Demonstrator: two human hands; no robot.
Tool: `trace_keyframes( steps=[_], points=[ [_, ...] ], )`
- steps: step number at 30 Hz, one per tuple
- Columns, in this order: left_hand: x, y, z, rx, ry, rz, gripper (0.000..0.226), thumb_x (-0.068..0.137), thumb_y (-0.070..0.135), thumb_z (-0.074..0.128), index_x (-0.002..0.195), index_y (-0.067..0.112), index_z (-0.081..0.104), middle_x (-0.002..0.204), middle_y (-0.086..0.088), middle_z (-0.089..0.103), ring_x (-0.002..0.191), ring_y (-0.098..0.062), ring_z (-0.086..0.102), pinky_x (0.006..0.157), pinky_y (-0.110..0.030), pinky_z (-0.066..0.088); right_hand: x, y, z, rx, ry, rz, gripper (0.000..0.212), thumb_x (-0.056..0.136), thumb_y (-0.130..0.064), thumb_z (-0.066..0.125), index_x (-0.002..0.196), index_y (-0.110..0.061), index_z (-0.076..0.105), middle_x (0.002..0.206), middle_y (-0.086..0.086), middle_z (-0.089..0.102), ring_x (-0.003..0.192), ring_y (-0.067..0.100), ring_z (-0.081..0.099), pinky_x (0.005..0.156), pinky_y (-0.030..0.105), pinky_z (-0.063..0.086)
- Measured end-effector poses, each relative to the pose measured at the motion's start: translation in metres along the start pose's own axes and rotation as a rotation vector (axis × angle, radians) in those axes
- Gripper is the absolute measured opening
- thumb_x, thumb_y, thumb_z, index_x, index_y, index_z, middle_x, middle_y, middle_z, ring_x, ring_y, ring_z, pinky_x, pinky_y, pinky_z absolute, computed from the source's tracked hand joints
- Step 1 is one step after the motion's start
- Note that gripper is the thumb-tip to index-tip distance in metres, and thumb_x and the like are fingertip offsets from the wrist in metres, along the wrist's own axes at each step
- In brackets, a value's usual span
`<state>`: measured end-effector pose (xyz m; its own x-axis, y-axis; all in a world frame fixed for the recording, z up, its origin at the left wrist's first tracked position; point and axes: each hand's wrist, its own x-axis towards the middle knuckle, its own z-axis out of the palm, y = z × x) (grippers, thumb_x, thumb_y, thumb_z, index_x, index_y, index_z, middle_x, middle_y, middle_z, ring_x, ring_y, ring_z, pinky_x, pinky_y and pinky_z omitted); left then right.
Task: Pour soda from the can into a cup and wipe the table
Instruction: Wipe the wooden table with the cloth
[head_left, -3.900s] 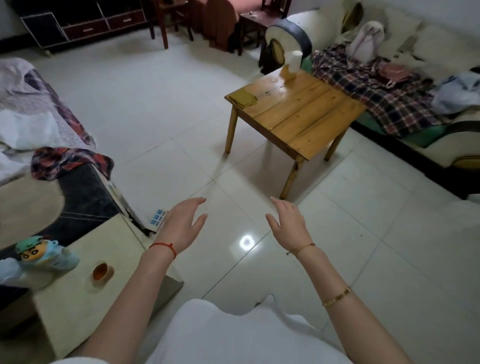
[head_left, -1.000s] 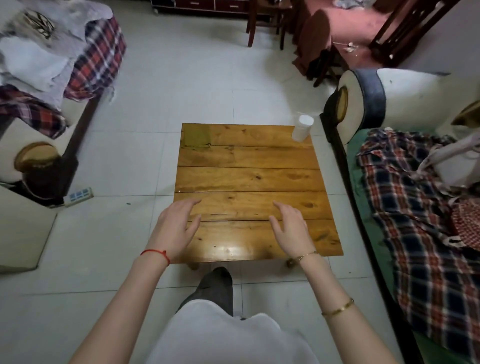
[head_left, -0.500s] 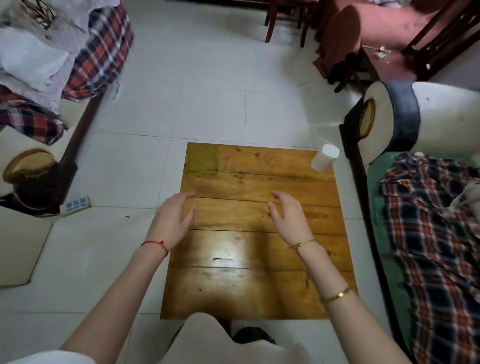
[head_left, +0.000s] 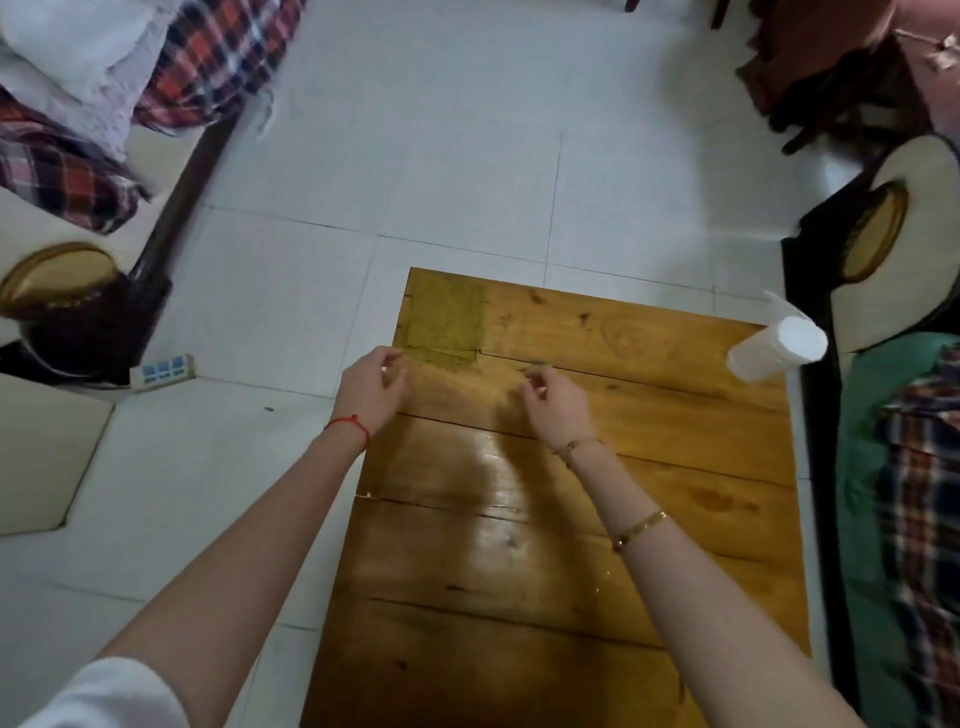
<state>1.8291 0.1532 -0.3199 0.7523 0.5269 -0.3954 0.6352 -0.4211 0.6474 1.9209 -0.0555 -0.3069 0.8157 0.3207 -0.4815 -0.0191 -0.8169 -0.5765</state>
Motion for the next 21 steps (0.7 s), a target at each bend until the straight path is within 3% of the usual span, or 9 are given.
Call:
trace_keyframes(
  steps=[4,7,10,13,18,21],
  points=[
    [0.053,-0.02,0.022,-0.092,0.061,-0.089,0.035,0.097,0.022,0.056,0.13,0.012,0.056,0.128,-0.008,0.063,0.102,-0.019,0.06,0.095,-0.033,0.049,0.068,0.001,0.028,0.175,-0.045,0.096,0.03,0.098,-0.029,0.048,0.113,-0.008,0.063,0.097,0.004,0.062,0.092,0.021,0.056,0.073,0.023,0.038],
    [0.089,-0.036,0.039,-0.14,0.089,-0.123,0.039,0.095,0.023,0.06,0.131,0.012,0.056,0.128,-0.007,0.062,0.104,-0.019,0.06,0.1,-0.036,0.048,0.115,0.008,0.051,0.258,-0.064,0.146,0.028,0.095,-0.035,0.051,0.103,-0.014,0.067,0.096,0.006,0.068,0.093,0.024,0.063,0.092,0.04,0.051],
    [0.114,-0.051,0.054,-0.155,0.093,-0.155,0.04,0.093,0.027,0.061,0.13,0.014,0.056,0.129,-0.006,0.062,0.114,-0.024,0.06,0.103,-0.039,0.048,0.147,0.018,0.073,0.318,-0.093,0.187,0.018,0.092,-0.034,0.054,0.077,-0.025,0.061,0.088,0.007,0.068,0.091,0.029,0.066,0.093,0.05,0.052],
    [0.132,-0.061,0.066,-0.137,0.098,-0.164,0.041,0.093,0.028,0.063,0.131,0.015,0.056,0.127,-0.005,0.062,0.115,-0.024,0.06,0.101,-0.037,0.048,0.165,0.019,0.087,0.368,-0.096,0.225,0.018,0.092,-0.035,0.055,0.078,-0.024,0.056,0.091,0.011,0.07,0.094,0.031,0.067,0.091,0.051,0.053],
    [0.152,-0.066,0.079,-0.088,0.149,-0.184,0.043,0.091,0.028,0.064,0.129,0.011,0.056,0.106,-0.005,0.064,0.112,-0.024,0.06,0.092,-0.027,0.043,0.186,0.017,0.107,0.44,-0.095,0.269,0.03,0.097,-0.026,0.05,0.069,-0.018,0.053,0.073,0.005,0.063,0.08,0.027,0.064,0.087,0.049,0.056],
    [0.159,-0.064,0.085,-0.048,0.144,-0.216,0.042,0.09,0.031,0.066,0.125,0.008,0.056,0.109,-0.011,0.067,0.109,-0.026,0.061,0.094,-0.033,0.046,0.191,0.014,0.113,0.433,-0.074,0.275,0.032,0.097,-0.025,0.052,0.066,-0.016,0.052,0.08,0.011,0.067,0.078,0.027,0.066,0.085,0.048,0.057]
  ],
)
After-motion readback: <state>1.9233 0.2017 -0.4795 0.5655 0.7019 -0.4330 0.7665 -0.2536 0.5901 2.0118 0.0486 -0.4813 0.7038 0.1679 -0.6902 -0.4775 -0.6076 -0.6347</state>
